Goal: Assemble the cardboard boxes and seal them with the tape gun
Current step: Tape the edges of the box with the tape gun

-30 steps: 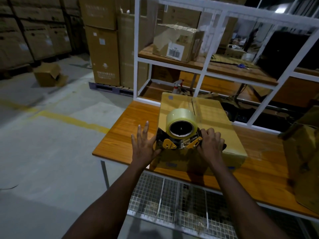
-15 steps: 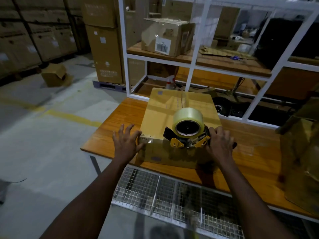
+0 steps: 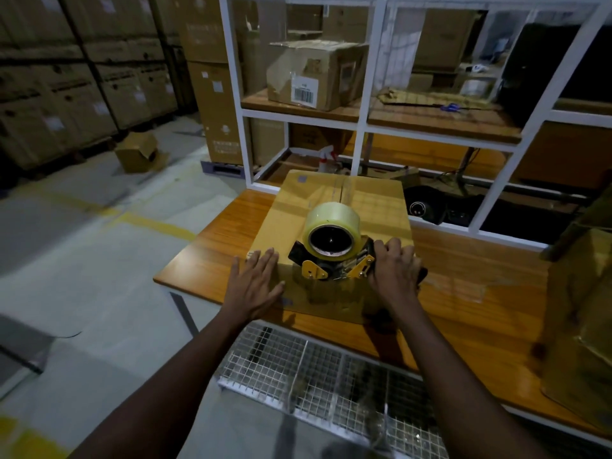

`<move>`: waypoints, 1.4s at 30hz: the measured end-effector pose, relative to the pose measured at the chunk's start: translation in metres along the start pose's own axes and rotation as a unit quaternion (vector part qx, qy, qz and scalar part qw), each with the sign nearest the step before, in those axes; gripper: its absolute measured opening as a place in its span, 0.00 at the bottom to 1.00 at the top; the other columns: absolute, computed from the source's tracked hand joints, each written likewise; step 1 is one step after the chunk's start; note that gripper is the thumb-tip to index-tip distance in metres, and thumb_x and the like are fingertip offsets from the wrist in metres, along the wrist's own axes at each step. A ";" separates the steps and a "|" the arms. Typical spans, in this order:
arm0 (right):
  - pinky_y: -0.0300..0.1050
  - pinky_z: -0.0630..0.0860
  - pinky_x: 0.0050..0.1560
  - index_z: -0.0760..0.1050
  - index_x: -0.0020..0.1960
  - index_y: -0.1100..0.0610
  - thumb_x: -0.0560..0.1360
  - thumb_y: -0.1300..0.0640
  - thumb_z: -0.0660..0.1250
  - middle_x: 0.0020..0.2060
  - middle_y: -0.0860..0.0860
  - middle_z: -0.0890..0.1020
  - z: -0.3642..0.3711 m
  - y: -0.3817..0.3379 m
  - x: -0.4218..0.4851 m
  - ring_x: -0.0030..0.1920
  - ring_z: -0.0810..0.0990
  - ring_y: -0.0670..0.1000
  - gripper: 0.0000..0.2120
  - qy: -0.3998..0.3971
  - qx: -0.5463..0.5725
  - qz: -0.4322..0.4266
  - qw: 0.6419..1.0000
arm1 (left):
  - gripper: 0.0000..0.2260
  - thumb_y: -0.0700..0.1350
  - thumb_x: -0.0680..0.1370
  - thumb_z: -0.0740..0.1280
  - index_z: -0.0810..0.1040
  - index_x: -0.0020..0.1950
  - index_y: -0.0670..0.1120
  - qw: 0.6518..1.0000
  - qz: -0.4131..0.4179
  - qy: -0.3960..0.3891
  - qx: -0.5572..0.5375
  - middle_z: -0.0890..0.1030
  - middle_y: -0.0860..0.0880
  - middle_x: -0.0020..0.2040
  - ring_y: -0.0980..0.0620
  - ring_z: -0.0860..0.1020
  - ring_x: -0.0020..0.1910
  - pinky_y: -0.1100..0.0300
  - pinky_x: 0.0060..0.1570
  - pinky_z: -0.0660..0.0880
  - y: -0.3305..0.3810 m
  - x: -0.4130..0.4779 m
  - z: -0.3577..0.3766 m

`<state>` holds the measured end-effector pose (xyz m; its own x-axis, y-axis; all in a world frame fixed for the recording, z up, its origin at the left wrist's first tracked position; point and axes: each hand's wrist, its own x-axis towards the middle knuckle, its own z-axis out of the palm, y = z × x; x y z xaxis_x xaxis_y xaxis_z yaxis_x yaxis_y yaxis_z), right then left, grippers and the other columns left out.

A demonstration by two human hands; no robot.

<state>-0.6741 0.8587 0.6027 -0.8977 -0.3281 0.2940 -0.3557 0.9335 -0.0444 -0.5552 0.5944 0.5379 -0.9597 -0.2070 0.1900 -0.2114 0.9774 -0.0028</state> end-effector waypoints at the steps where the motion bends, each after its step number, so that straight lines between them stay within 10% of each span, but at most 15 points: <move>1: 0.55 0.68 0.49 0.72 0.62 0.55 0.71 0.56 0.71 0.55 0.58 0.73 0.001 0.004 -0.001 0.53 0.71 0.62 0.21 0.000 0.005 0.000 1.000 | 0.37 0.66 0.77 0.39 0.52 0.81 0.49 1.000 0.000 -0.001 0.007 0.55 0.50 0.81 0.47 0.56 0.79 0.38 0.73 0.53 0.000 0.000 0.000; 19: 0.55 0.66 0.53 0.67 0.66 0.53 0.75 0.56 0.67 0.59 0.57 0.70 -0.001 0.032 -0.031 0.55 0.69 0.62 0.21 -0.022 0.053 0.002 0.998 | 0.41 0.69 0.73 0.38 0.54 0.81 0.49 0.989 -0.131 -0.053 0.032 0.54 0.49 0.81 0.43 0.51 0.80 0.34 0.72 0.46 -0.009 0.000 -0.017; 24: 0.55 0.66 0.54 0.66 0.67 0.52 0.77 0.58 0.65 0.61 0.57 0.69 -0.002 0.031 -0.028 0.57 0.69 0.61 0.20 -0.026 0.067 0.020 0.997 | 0.42 0.68 0.70 0.34 0.47 0.81 0.49 0.996 -0.028 -0.079 0.004 0.48 0.50 0.81 0.47 0.51 0.80 0.39 0.74 0.45 0.045 0.000 -0.019; 42: 0.57 0.68 0.52 0.73 0.60 0.54 0.72 0.61 0.69 0.56 0.58 0.72 -0.004 0.111 -0.055 0.53 0.70 0.62 0.17 0.021 0.051 0.056 0.997 | 0.43 0.69 0.71 0.32 0.47 0.81 0.48 0.993 -0.042 -0.104 0.031 0.47 0.48 0.81 0.47 0.48 0.80 0.38 0.74 0.44 0.084 0.007 -0.031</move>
<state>-0.6629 0.9813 0.5852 -0.9226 -0.2146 0.3205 -0.2802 0.9439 -0.1748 -0.5737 0.6767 0.5691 -0.9545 -0.2980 -0.0146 -0.2967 0.9532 -0.0577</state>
